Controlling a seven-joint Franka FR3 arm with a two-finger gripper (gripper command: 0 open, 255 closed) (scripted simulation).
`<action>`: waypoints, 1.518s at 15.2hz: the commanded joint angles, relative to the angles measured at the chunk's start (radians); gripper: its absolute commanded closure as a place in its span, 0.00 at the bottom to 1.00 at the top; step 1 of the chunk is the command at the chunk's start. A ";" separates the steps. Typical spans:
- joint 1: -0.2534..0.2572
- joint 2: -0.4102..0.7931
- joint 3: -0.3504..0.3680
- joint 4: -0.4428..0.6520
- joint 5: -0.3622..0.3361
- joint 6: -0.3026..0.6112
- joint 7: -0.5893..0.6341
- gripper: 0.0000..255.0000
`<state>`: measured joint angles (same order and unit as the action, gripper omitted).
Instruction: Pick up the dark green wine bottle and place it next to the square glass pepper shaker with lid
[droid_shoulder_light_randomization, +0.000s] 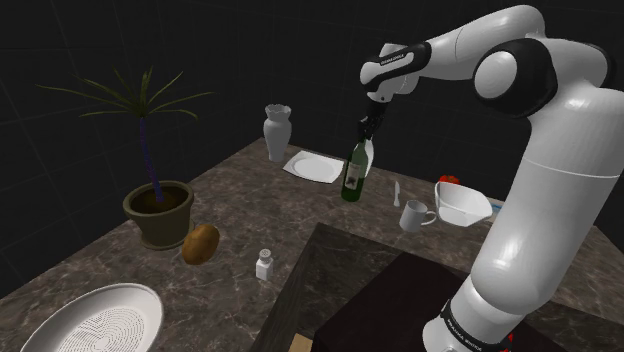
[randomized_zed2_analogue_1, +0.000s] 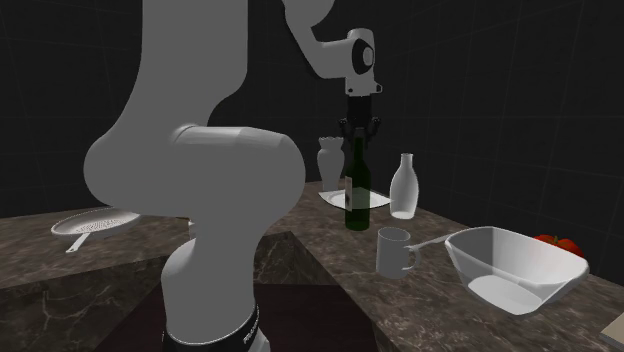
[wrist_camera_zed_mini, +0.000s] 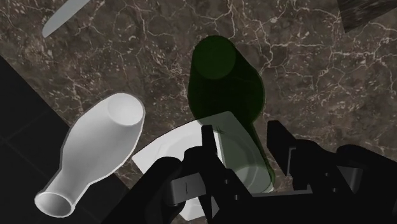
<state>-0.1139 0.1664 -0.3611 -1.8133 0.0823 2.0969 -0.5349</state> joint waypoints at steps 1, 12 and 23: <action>0.000 0.001 0.000 0.000 0.000 -0.001 0.000 1.00; 0.000 -0.022 -0.003 0.120 -0.013 -0.142 0.010 1.00; -0.005 -0.016 -0.006 0.275 -0.013 -0.292 0.013 1.00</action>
<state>-0.1186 0.1475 -0.3671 -1.5557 0.0689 1.8202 -0.5232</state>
